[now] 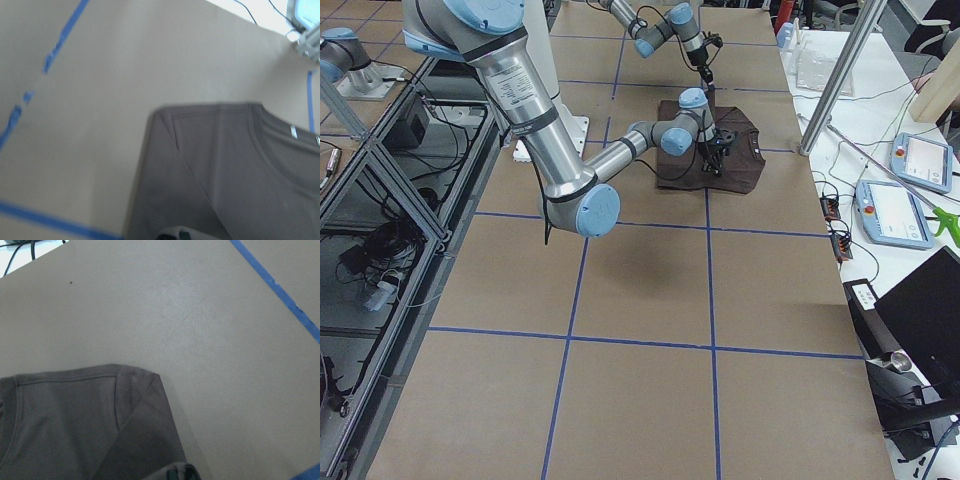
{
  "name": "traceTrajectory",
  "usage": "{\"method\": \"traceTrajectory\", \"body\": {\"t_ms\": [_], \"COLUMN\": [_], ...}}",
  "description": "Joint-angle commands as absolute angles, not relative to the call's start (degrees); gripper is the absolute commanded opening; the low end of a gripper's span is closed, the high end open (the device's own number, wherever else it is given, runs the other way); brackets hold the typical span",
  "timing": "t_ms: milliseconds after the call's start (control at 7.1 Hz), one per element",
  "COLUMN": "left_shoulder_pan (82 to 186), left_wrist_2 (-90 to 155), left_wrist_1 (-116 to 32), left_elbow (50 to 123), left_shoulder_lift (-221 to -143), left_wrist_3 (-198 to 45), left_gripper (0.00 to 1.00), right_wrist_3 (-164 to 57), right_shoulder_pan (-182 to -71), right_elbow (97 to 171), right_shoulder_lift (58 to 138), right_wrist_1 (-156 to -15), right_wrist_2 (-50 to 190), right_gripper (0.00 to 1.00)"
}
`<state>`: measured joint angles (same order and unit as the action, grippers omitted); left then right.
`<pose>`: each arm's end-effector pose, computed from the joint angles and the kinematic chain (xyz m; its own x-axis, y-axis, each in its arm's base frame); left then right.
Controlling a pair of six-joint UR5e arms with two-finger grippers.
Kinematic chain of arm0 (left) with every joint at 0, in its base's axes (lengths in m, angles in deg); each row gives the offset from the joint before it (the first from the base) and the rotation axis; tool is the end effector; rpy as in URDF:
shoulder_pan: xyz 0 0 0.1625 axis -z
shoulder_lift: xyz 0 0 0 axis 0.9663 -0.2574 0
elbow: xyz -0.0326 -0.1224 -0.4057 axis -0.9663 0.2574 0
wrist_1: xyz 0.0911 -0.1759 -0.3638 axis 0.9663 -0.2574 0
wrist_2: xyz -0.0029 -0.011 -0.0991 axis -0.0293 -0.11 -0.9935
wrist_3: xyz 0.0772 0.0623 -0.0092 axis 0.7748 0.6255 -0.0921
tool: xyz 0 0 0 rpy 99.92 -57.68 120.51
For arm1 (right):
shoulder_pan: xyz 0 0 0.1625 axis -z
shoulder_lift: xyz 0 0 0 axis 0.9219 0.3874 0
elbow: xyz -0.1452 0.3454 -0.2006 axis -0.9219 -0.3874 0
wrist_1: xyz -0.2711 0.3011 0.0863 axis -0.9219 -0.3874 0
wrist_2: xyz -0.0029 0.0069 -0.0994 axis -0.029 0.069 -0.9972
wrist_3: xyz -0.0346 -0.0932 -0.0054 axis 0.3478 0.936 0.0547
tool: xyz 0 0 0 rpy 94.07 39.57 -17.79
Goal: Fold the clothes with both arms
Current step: 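Lift the hem with both grippers and fold it toward the collar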
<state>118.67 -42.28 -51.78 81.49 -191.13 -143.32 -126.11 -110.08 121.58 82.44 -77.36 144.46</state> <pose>0.4185 -0.5674 0.3340 0.4400 -0.2136 -0.8722 0.5564 0.8272 0.0781 -0.4601 -0.5913 0.3262 0.5014 0.4515 0.7381 -0.5983 0.7972 -0.0812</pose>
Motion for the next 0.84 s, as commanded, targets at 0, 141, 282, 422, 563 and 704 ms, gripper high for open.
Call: {"method": "traceTrajectory", "body": {"t_ms": [0,141,282,422,563,704], "left_shoulder_pan": [119.7,119.7,119.7,119.8,120.0,120.2], "left_wrist_2": [-42.0,-41.8,-41.8,-41.7,-41.7,-41.7], "left_wrist_1": [-56.0,-58.9,-60.3,-61.0,-62.5,-62.9], "left_elbow": [74.4,70.2,66.8,65.5,63.5,63.4], "left_shoulder_lift": [-194.0,-196.5,-198.7,-199.4,-200.1,-200.2], "left_wrist_3": [-141.9,-141.9,-141.9,-141.9,-141.9,-141.9], "left_gripper": [0.00,0.00,0.00,0.00,0.00,0.00], "right_wrist_3": [-125.3,-124.5,-124.4,-123.8,-123.1,-123.1], "right_shoulder_pan": [-111.8,-111.9,-112.5,-112.8,-112.8,-112.9], "right_elbow": [111.2,108.9,108.8,108.2,107.9,106.9], "right_shoulder_lift": [77.1,76.1,75.7,75.7,75.5,74.7], "right_wrist_1": [-74.7,-74.6,-74.6,-74.6,-74.6,-74.6], "right_wrist_2": [145.8,145.4,145.4,145.4,145.4,145.3], "right_gripper": [0.00,0.00,0.00,0.00,0.00,0.00]}}
